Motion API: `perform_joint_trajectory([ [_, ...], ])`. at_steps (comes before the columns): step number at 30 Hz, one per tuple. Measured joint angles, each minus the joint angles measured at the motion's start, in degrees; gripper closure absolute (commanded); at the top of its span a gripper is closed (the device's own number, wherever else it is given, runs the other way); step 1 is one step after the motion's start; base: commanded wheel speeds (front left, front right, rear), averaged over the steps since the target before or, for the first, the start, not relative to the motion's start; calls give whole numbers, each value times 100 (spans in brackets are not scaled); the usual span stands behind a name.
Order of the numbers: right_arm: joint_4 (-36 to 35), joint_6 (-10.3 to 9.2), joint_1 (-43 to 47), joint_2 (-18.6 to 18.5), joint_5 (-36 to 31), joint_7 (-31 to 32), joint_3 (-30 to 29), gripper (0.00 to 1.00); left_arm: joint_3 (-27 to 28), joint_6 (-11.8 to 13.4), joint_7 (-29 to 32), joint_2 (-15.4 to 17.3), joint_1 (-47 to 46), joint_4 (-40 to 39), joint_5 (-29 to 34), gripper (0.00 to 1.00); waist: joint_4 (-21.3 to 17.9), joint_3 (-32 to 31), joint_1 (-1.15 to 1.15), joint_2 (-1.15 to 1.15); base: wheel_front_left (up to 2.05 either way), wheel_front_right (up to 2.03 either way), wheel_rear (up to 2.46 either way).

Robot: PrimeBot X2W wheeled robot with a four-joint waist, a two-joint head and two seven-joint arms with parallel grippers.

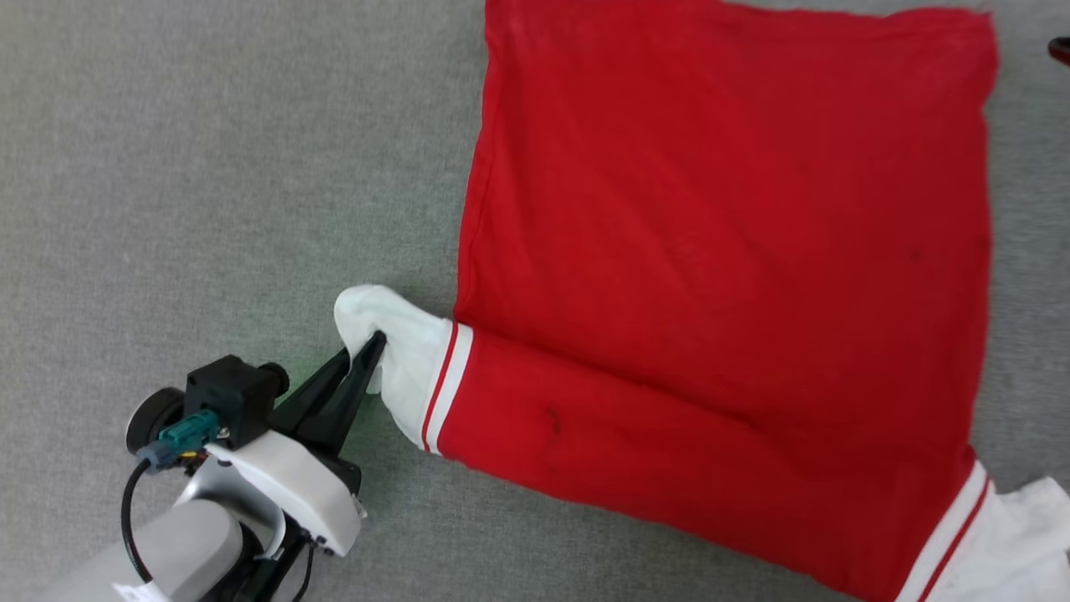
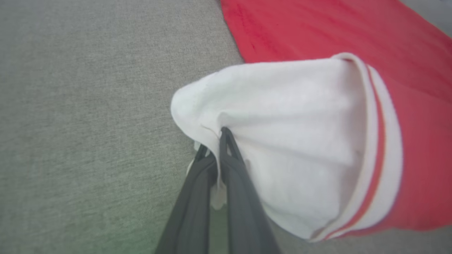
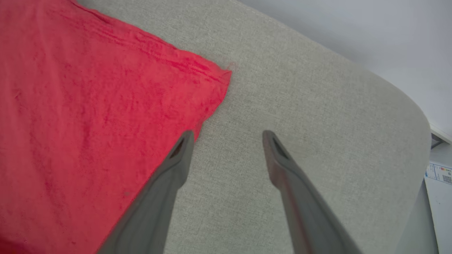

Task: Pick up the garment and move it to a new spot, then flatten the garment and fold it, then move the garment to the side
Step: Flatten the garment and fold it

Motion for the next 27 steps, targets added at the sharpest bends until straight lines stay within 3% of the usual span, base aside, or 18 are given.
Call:
perform_joint_trajectory([
  [8,727,0,-388,533,-511,-62,-258,0,20,41,-2,-65,-320,-187,246,100,261,647,0,0,0,0,0],
  [16,822,-9,-81,343,-383,-114,-13,0,21,120,-26,-82,-390,-288,336,100,324,881,-1,0,0,0,0],
  [17,805,-9,-77,331,-369,-162,-16,71,21,120,-26,-81,-393,-287,343,100,317,878,-1,0,0,0,0],
  [18,803,-8,-75,328,-363,-214,-20,100,21,121,-26,-81,-395,-283,354,100,310,869,-1,0,0,0,0],
  [27,689,0,-95,214,-101,-1026,180,100,11,167,-26,-98,-216,-109,304,100,198,373,-1,0,0,0,0],
])
